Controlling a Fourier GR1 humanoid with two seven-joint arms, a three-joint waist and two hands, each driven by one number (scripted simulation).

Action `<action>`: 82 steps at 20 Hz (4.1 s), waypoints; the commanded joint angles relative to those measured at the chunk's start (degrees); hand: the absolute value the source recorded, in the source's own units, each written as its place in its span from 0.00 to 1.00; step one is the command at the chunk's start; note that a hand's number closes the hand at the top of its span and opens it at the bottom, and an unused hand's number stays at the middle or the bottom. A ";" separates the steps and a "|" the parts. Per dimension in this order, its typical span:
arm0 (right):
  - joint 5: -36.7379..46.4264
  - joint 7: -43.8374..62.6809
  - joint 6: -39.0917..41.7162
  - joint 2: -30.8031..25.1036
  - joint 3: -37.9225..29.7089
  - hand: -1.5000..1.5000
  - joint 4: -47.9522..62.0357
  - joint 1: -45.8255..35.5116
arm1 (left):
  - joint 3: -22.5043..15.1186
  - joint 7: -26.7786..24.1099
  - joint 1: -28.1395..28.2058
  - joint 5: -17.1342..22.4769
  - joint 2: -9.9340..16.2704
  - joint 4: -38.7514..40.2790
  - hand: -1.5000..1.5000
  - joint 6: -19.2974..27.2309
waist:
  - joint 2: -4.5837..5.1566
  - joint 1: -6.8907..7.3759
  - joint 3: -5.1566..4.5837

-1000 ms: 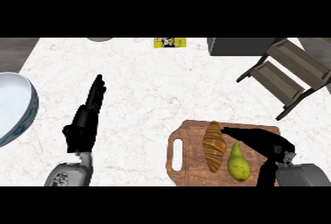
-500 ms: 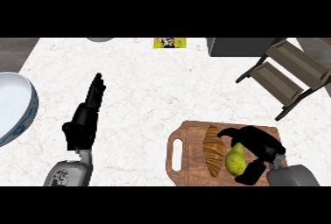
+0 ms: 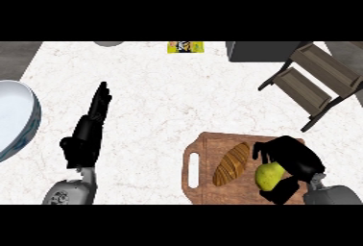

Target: Pick the pear from the cutting board and place it in the tiered basket

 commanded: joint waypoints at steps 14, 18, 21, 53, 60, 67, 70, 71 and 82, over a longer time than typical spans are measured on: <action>-14.32 -8.43 17.55 -29.24 -34.20 1.00 -29.64 -3.24 | -0.27 -0.92 1.98 0.19 -0.77 -0.01 0.50 0.31 | -0.13 -1.06 0.10; -25.46 -5.65 26.31 -33.80 -45.15 1.00 -28.11 -11.74 | 1.42 -0.51 0.39 1.48 0.74 0.67 0.50 -1.11 | -0.15 -0.91 0.04; -31.89 -3.56 29.90 -40.54 -48.63 1.00 -19.89 -19.34 | -0.84 -1.51 -0.19 -0.95 -0.99 2.02 0.50 0.47 | 0.16 0.09 0.02; -33.03 9.72 14.96 -42.56 -14.37 1.00 23.23 -60.15 | -1.39 -0.37 -2.56 -1.28 -1.61 1.81 0.50 0.58 | 0.89 2.56 0.12; -35.84 17.11 15.88 -35.64 -18.55 0.00 36.11 -63.88 | -0.39 -1.37 -1.75 -0.17 -0.80 1.62 0.50 -0.30 | 0.58 2.14 0.09; -39.61 14.67 15.29 -33.65 -24.43 0.00 46.31 -66.56 | -1.39 -0.53 -2.09 -0.51 -1.98 2.86 0.50 0.99 | 0.65 1.38 0.15; -41.40 18.05 12.37 -36.06 -29.43 0.00 51.77 -71.04 | 0.04 -0.94 -1.38 0.72 0.04 1.55 0.50 -1.00 | 0.75 2.25 0.15; -42.96 18.05 11.79 -38.03 -31.93 0.00 51.78 -69.70 | -0.42 -0.06 -2.11 -0.06 -0.15 1.79 0.50 -0.60 | 0.54 1.30 0.19; -44.51 17.68 11.77 -53.79 -40.63 0.00 69.77 -67.01 | -0.48 -0.81 -3.43 0.30 -0.81 2.00 0.50 -0.63 | 1.47 2.06 0.44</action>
